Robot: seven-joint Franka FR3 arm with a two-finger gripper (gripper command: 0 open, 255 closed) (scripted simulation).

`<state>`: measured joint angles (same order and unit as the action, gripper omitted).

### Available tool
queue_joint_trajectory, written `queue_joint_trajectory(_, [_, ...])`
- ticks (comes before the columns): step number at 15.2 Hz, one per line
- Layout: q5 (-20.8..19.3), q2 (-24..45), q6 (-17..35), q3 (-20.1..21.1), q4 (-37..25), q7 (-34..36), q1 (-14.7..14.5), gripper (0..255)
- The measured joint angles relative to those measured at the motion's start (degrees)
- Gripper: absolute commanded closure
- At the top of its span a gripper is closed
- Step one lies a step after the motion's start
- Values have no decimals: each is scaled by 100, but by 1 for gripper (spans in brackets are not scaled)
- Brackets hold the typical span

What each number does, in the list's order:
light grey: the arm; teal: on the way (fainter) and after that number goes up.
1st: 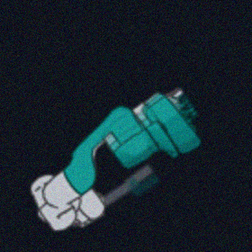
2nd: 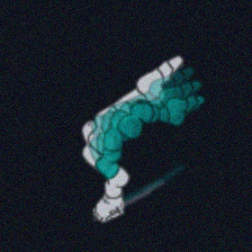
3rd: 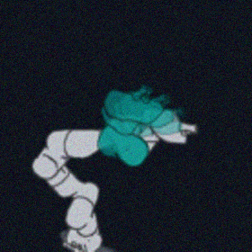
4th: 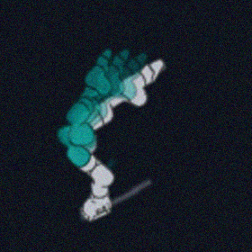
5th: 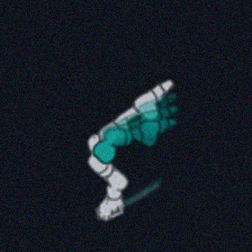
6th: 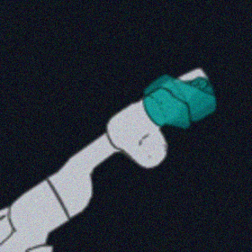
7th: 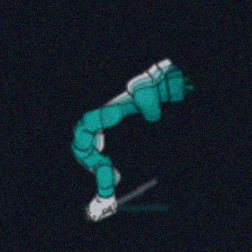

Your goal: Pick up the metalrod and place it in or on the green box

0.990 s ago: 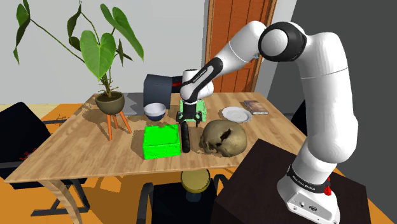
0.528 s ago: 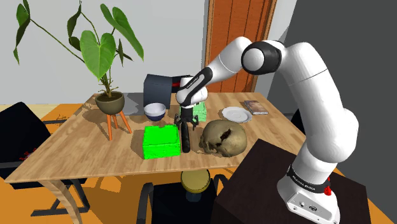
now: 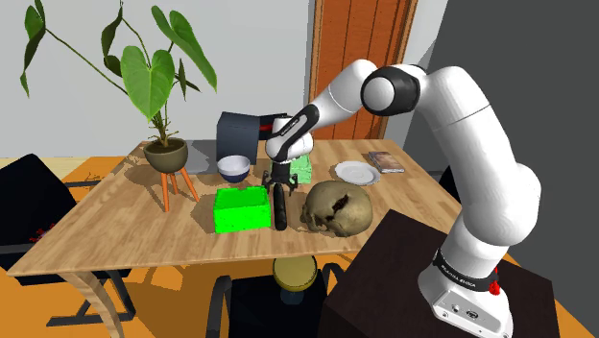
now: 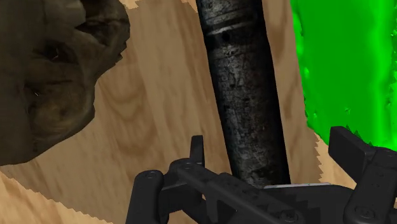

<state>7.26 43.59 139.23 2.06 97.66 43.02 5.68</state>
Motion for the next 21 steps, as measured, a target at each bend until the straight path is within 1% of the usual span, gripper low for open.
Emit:
queue_joint_trajectory(1, [6, -12, 143, -11, 50, 32, -27, 0])
queue_joint_trajectory(2, [4, 76, 194, -15, -77, 83, -72, 0])
queue_joint_trajectory(3, [12, 148, 211, -16, -138, 37, -36, 0])
queue_joint_trajectory(5, [26, 221, 288, -1, -42, 31, -55, 0])
queue_joint_trajectory(6, [29, 230, 289, 3, -58, 6, -43, 255])
queue_joint_trajectory(8, [37, 196, 315, 40, -91, -14, -60, 255])
queue_joint_trajectory(10, [32, 224, 251, 58, -265, -13, -76, 255])
queue_joint_trajectory(12, [20, 255, 379, 39, -135, 66, -140, 255])
queue_joint_trajectory(14, [31, 7, 504, 53, 148, 76, -158, 255])
queue_joint_trajectory(15, [29, -16, 492, 49, 158, 89, -166, 255])
queue_joint_trajectory(16, [29, -20, 492, 51, 155, 89, -167, 0])
queue_joint_trajectory(17, [29, -22, 494, 49, 152, 89, -165, 0])
queue_joint_trajectory(18, [-64, -55, 503, -43, 223, 228, -309, 0])
queue_joint_trajectory(19, [-208, -125, 528, -179, 364, 443, -525, 0])
queue_joint_trajectory(20, [-386, -180, 499, -339, 455, 724, -805, 0])
queue_joint_trajectory(21, [-520, -236, 499, -452, 559, 935, -1008, 0])
